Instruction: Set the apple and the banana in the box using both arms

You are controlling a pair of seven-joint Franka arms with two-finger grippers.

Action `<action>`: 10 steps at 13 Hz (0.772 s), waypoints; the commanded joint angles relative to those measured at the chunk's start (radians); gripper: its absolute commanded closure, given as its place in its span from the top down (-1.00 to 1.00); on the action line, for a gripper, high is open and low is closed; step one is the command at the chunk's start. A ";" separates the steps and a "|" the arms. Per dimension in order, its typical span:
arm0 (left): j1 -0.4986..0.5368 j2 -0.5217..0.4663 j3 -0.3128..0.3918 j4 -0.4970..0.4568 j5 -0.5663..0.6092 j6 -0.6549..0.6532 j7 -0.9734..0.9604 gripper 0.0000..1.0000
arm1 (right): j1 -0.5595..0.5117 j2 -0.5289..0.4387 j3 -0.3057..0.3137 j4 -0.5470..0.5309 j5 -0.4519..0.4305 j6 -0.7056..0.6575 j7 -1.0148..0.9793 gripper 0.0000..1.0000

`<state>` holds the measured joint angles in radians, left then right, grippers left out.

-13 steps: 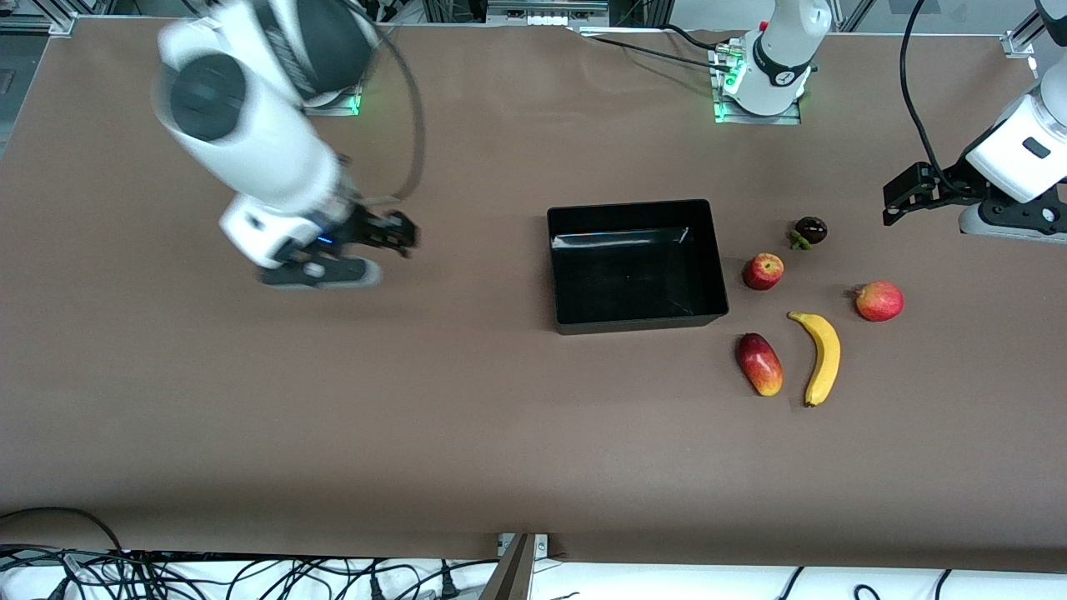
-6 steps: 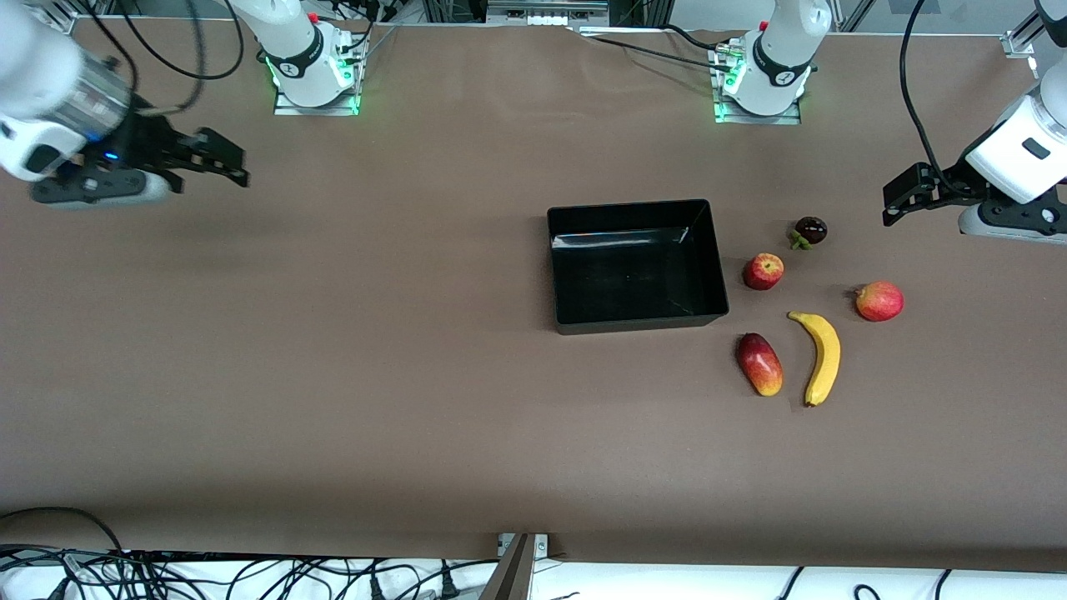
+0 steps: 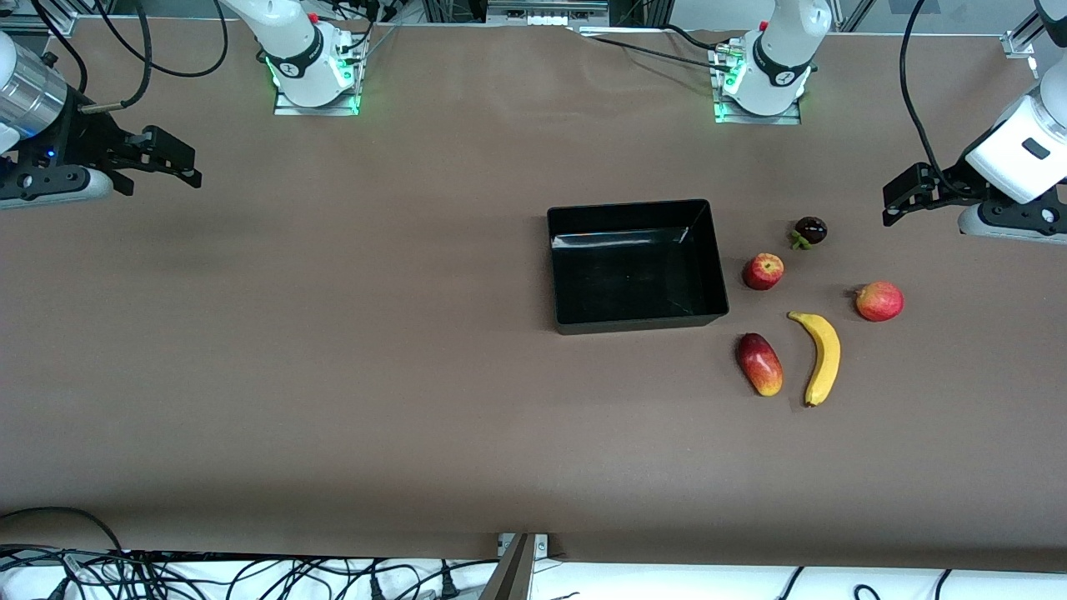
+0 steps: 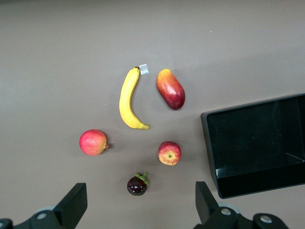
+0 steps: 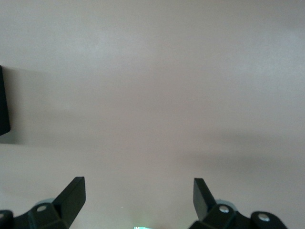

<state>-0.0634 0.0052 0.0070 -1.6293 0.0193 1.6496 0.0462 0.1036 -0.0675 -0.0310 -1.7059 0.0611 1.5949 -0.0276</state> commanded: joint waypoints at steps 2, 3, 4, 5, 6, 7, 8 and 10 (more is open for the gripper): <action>0.005 0.012 -0.002 0.026 -0.027 -0.010 0.007 1.00 | -0.016 0.008 0.025 0.031 -0.023 0.005 -0.008 1.00; 0.005 0.012 -0.002 0.026 -0.027 -0.010 0.007 1.00 | -0.016 0.015 0.025 0.045 -0.027 -0.003 -0.008 1.00; 0.005 0.012 -0.002 0.026 -0.027 -0.010 0.007 1.00 | -0.016 0.024 0.025 0.043 -0.032 -0.001 -0.006 1.00; 0.005 0.012 -0.002 0.026 -0.027 -0.010 0.007 1.00 | -0.013 0.046 0.026 0.051 -0.046 0.006 -0.005 1.00; 0.005 0.012 -0.002 0.026 -0.027 -0.010 0.007 1.00 | -0.010 0.058 0.026 0.071 -0.055 0.008 -0.005 1.00; 0.005 0.012 -0.002 0.026 -0.027 -0.010 0.007 1.00 | -0.012 0.058 0.026 0.092 -0.052 0.007 -0.005 1.00; 0.005 0.012 -0.002 0.026 -0.027 -0.008 0.007 1.00 | -0.012 0.057 0.025 0.100 -0.059 0.008 -0.003 1.00; 0.005 0.012 -0.002 0.026 -0.027 -0.008 0.007 1.00 | -0.016 0.061 0.023 0.101 -0.052 0.008 -0.005 1.00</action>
<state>-0.0634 0.0052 0.0070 -1.6292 0.0193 1.6497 0.0462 0.1034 -0.0171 -0.0178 -1.6323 0.0140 1.6130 -0.0276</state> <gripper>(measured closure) 0.000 0.000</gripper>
